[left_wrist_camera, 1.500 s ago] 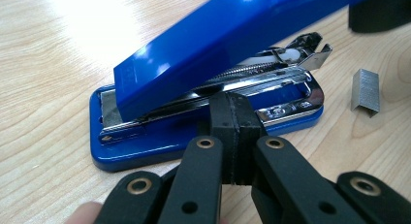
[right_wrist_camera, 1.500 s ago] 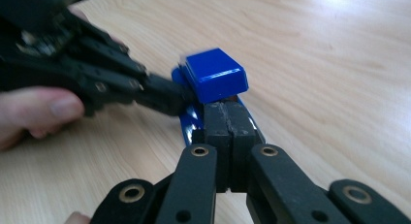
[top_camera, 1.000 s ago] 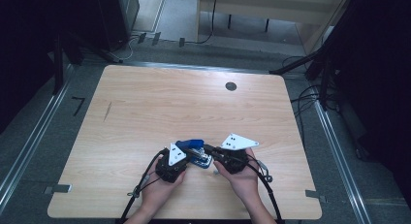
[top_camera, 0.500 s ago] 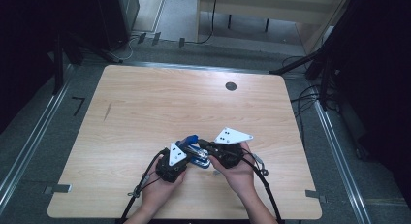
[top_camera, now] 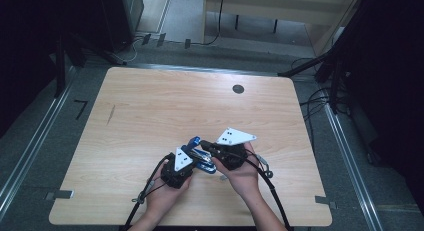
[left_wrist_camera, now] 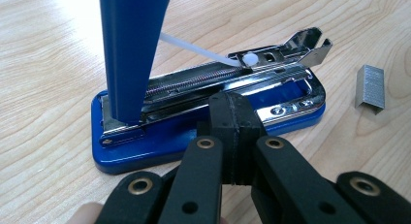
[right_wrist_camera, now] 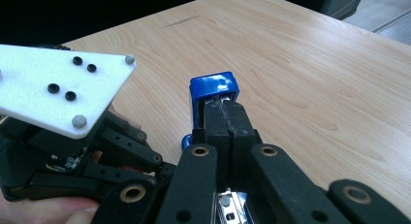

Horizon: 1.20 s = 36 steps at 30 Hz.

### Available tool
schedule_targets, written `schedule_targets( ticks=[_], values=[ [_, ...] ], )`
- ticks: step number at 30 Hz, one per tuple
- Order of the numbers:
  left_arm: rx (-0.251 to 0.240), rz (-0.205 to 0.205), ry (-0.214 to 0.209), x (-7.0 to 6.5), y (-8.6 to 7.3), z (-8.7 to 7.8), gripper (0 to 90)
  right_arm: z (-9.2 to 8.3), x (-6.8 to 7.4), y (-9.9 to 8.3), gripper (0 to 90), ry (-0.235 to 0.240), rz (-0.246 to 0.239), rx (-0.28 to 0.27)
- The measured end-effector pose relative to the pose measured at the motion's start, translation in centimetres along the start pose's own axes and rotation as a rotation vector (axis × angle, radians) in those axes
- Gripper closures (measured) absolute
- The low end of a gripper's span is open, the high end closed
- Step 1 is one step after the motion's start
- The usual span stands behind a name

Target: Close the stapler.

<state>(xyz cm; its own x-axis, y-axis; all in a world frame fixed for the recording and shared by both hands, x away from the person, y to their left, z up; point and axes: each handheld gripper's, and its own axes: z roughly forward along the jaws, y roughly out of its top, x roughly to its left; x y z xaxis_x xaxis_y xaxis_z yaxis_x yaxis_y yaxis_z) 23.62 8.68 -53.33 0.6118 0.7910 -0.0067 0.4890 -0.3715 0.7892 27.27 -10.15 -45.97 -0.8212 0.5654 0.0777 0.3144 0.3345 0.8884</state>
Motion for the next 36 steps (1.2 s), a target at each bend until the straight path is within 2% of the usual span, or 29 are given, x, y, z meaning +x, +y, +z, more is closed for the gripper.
schedule_targets(
  ticks=[36],
  values=[
    [-0.003,0.01,0.006,0.0,0.0,0.0,90.0,2.2,0.8,2.1,90.0,0.011,-0.035,-0.008]
  ],
)
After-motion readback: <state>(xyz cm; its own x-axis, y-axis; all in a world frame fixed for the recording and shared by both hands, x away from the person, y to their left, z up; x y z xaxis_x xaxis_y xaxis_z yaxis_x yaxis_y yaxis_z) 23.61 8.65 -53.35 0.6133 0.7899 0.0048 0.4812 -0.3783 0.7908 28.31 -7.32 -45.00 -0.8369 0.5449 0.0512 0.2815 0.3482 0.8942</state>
